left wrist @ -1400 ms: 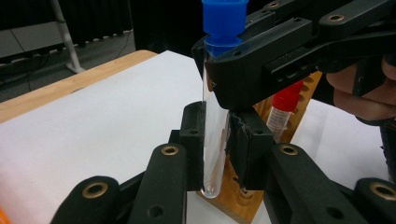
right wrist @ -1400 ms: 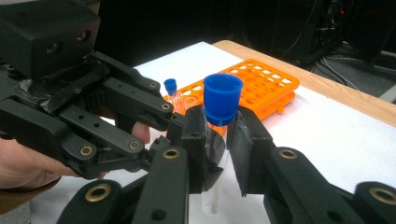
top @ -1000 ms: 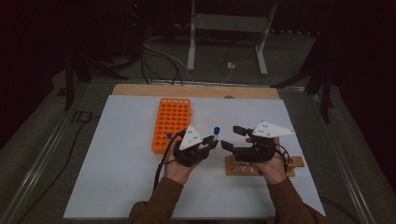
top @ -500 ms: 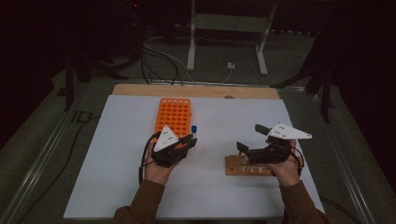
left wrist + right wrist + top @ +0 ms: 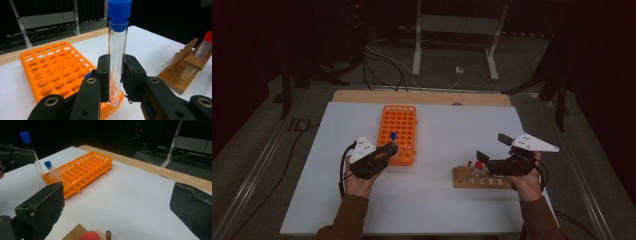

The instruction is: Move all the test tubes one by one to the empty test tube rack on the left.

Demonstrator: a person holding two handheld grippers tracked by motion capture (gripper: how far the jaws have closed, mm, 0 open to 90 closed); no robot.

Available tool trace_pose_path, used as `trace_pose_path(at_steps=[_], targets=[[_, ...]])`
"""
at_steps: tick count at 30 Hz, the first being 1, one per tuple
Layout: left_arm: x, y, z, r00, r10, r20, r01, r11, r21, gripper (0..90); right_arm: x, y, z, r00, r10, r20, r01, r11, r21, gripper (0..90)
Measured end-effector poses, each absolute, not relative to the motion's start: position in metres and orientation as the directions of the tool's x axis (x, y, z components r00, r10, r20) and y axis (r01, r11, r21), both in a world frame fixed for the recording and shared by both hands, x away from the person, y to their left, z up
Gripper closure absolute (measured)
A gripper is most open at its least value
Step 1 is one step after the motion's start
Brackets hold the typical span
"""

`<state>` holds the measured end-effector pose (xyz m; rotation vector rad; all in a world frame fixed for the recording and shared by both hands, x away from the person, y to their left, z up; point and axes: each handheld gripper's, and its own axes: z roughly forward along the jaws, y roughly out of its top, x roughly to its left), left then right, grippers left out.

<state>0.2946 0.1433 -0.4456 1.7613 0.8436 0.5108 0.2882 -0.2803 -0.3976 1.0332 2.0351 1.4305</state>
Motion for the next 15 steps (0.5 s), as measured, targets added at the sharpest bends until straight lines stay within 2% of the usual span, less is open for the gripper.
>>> trace_pose_path(at_steps=[15], targets=[[0.303,0.152,-0.460,0.566,0.824,0.005,0.299,-0.211,0.930,76.6,0.287,-0.285,-0.400,-0.615,0.785,0.070,0.327,0.173,0.929,0.0]])
